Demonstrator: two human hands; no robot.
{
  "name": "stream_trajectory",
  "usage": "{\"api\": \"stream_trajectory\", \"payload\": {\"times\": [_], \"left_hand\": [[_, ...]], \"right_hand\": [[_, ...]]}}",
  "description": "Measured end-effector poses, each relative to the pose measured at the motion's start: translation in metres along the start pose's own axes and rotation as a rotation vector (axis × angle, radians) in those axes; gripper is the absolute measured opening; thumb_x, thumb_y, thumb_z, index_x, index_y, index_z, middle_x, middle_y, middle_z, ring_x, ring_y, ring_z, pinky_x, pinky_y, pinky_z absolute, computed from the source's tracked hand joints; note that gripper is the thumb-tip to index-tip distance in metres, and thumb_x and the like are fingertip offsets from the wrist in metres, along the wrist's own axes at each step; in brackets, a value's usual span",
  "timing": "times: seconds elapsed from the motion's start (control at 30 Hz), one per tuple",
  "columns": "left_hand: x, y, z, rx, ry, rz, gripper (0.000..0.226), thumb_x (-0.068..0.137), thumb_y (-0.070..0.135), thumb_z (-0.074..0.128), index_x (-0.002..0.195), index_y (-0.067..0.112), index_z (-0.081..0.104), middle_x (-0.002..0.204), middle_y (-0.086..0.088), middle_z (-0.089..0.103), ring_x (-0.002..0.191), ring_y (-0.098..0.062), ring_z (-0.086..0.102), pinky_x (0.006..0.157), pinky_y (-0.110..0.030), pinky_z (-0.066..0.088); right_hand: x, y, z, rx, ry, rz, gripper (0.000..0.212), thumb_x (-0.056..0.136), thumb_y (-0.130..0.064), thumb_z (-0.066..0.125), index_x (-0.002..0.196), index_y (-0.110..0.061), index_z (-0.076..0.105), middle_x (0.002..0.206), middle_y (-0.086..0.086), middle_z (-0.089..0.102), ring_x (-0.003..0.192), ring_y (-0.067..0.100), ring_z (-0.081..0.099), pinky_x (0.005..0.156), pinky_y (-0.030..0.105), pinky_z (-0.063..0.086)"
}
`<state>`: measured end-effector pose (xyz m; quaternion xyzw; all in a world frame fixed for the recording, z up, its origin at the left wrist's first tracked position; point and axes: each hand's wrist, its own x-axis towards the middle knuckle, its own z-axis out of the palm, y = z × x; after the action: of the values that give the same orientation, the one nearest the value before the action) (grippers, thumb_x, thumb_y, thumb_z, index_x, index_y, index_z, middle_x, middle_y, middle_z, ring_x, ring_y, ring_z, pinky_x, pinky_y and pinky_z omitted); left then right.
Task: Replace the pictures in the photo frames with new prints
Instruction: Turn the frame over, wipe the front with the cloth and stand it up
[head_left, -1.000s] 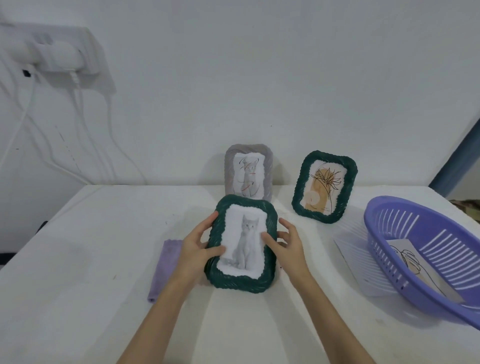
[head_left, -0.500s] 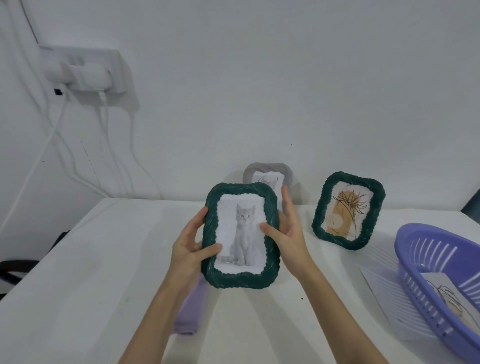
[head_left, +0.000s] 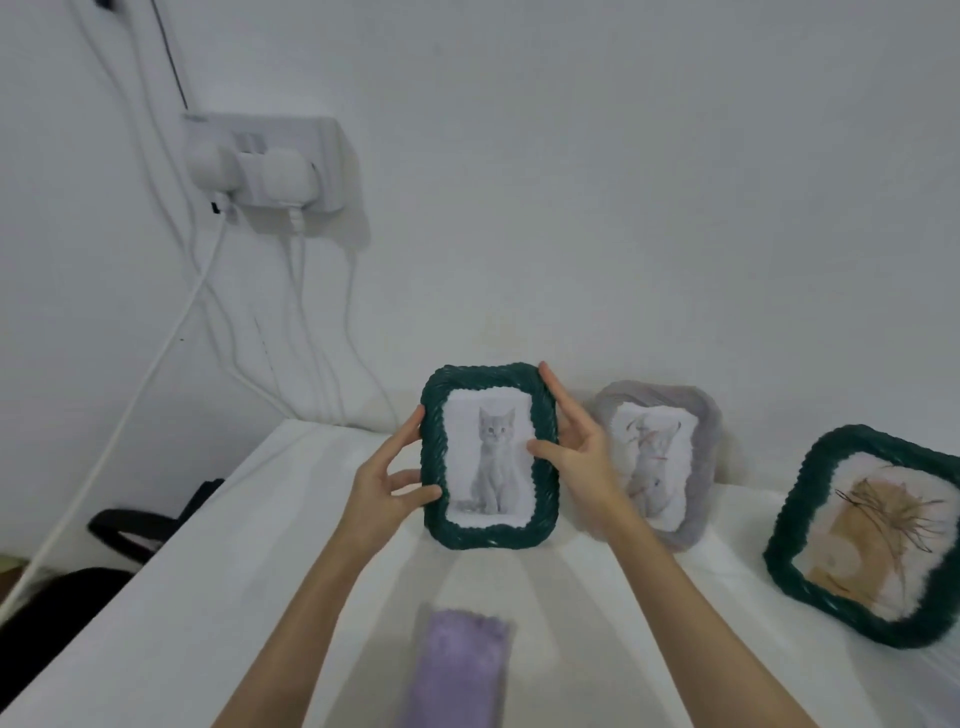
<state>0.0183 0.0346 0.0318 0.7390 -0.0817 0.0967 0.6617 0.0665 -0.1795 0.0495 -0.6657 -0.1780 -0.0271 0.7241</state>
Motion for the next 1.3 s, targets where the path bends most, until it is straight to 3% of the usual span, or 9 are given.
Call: {"api": "stream_trajectory", "payload": {"times": [0.17, 0.37, 0.5, 0.7, 0.83, 1.0, 1.1, 1.2, 1.3], "left_hand": [[0.035, -0.024, -0.017, 0.041, 0.085, 0.043, 0.083, 0.072, -0.016, 0.065, 0.128, 0.042, 0.043, 0.129, 0.011, 0.052, 0.113, -0.030, 0.054, 0.083, -0.020, 0.052], [0.039, -0.049, -0.022, 0.076, 0.138, 0.029, 0.079, 0.072, -0.017, 0.065, 0.135, 0.026, 0.042, 0.131, 0.024, 0.049, 0.118, 0.003, 0.048, 0.083, -0.019, 0.051], [0.033, -0.054, -0.019, 0.085, 0.141, 0.012, 0.079, 0.073, -0.016, 0.065, 0.136, 0.025, 0.040, 0.132, 0.025, 0.047, 0.119, 0.006, 0.047, 0.085, -0.017, 0.050], [0.023, -0.050, -0.008, 0.105, 0.156, -0.001, 0.084, 0.076, -0.008, 0.067, 0.135, 0.041, 0.034, 0.124, 0.015, 0.051, 0.112, -0.011, 0.054, 0.089, -0.026, 0.051], [0.011, -0.050, -0.003, 0.169, 0.118, -0.065, 0.102, 0.070, 0.006, 0.077, 0.132, 0.057, 0.015, 0.114, 0.020, 0.050, 0.084, -0.019, 0.066, 0.076, -0.021, 0.056], [-0.001, -0.062, 0.001, 0.191, 0.111, -0.083, 0.107, 0.069, -0.005, 0.075, 0.130, 0.062, 0.017, 0.115, 0.004, 0.055, 0.078, -0.020, 0.068, 0.071, -0.014, 0.053], [-0.004, -0.063, 0.002, 0.199, 0.120, -0.068, 0.106, 0.069, -0.007, 0.074, 0.129, 0.061, 0.018, 0.115, 0.000, 0.055, 0.072, -0.016, 0.067, 0.069, -0.012, 0.052], [-0.005, -0.059, 0.002, 0.247, 0.125, -0.056, 0.105, 0.068, -0.001, 0.077, 0.132, 0.055, 0.015, 0.122, 0.003, 0.051, 0.089, -0.017, 0.064, 0.077, -0.011, 0.049], [-0.006, -0.053, 0.005, 0.458, 0.233, 0.091, 0.099, 0.069, 0.016, 0.079, 0.140, 0.038, 0.015, 0.142, 0.004, 0.033, 0.129, -0.008, 0.034, 0.107, -0.014, 0.028]], "right_hand": [[0.044, 0.025, 0.017, 0.017, 0.016, -0.018, 0.083, 0.074, 0.028, 0.047, 0.130, -0.034, 0.042, 0.137, -0.015, 0.046, 0.127, 0.002, 0.045, 0.107, 0.030, 0.039], [0.058, 0.051, 0.027, 0.002, -0.008, 0.007, 0.084, 0.073, 0.028, 0.047, 0.134, -0.029, 0.037, 0.139, -0.010, 0.044, 0.126, -0.002, 0.045, 0.109, 0.032, 0.037], [0.054, 0.057, 0.025, -0.031, -0.027, 0.001, 0.082, 0.075, 0.027, 0.046, 0.137, -0.025, 0.031, 0.144, -0.005, 0.039, 0.128, -0.001, 0.043, 0.110, 0.030, 0.035], [0.047, 0.057, 0.011, -0.188, -0.122, 0.008, 0.088, 0.079, 0.013, 0.059, 0.142, -0.032, 0.018, 0.141, -0.017, 0.038, 0.128, 0.003, 0.044, 0.108, 0.035, 0.039], [0.020, 0.060, 0.004, -0.417, -0.220, 0.078, 0.114, 0.069, -0.018, 0.080, 0.140, -0.051, -0.004, 0.144, -0.022, 0.033, 0.122, 0.005, 0.047, 0.097, 0.028, 0.047], [0.004, 0.067, -0.001, -0.525, -0.250, 0.061, 0.113, 0.073, -0.010, 0.076, 0.139, -0.052, -0.005, 0.150, -0.014, 0.027, 0.119, 0.006, 0.041, 0.089, 0.009, 0.039], [0.005, 0.066, 0.000, -0.535, -0.229, 0.075, 0.112, 0.074, -0.008, 0.075, 0.138, -0.056, -0.003, 0.147, -0.014, 0.033, 0.118, 0.008, 0.043, 0.087, 0.012, 0.040], [0.003, 0.065, 0.000, -0.567, -0.214, 0.070, 0.113, 0.074, -0.011, 0.076, 0.139, -0.054, -0.006, 0.141, -0.012, 0.038, 0.119, 0.011, 0.044, 0.091, 0.019, 0.039], [-0.007, 0.058, -0.005, -0.604, -0.154, 0.051, 0.111, 0.074, -0.015, 0.076, 0.137, -0.049, -0.008, 0.135, -0.010, 0.041, 0.115, 0.010, 0.046, 0.094, 0.020, 0.038]]}}
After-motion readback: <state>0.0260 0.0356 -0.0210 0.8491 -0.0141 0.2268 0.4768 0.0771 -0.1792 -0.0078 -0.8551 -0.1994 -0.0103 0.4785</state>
